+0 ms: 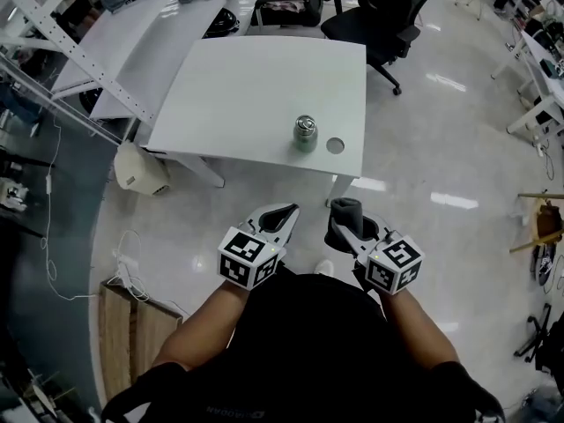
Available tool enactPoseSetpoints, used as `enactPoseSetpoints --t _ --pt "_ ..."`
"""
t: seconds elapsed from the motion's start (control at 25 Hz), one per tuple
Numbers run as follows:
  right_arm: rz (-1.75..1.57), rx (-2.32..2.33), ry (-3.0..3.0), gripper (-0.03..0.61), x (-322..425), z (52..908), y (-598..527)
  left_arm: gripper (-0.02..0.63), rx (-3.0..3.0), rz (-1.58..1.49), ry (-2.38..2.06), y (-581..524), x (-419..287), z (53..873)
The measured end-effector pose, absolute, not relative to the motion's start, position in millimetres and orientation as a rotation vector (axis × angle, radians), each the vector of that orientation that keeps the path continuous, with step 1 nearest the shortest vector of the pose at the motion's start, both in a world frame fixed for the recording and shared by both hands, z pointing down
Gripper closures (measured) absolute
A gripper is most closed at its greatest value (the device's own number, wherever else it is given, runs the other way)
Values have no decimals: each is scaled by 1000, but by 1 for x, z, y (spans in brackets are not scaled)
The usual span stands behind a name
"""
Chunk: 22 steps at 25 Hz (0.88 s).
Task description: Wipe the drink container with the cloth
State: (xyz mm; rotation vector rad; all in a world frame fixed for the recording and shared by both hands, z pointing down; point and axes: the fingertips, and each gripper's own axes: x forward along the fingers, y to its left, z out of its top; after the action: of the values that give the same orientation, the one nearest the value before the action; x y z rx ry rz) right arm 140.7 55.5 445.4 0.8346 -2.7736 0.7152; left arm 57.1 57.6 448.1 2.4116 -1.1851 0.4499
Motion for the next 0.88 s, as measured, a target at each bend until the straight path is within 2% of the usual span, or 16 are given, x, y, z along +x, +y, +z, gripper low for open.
enactPoseSetpoints --t 0.88 --pt "715 1045 -2747 468 92 429 59 595 2551 491 -1096 43 7 429"
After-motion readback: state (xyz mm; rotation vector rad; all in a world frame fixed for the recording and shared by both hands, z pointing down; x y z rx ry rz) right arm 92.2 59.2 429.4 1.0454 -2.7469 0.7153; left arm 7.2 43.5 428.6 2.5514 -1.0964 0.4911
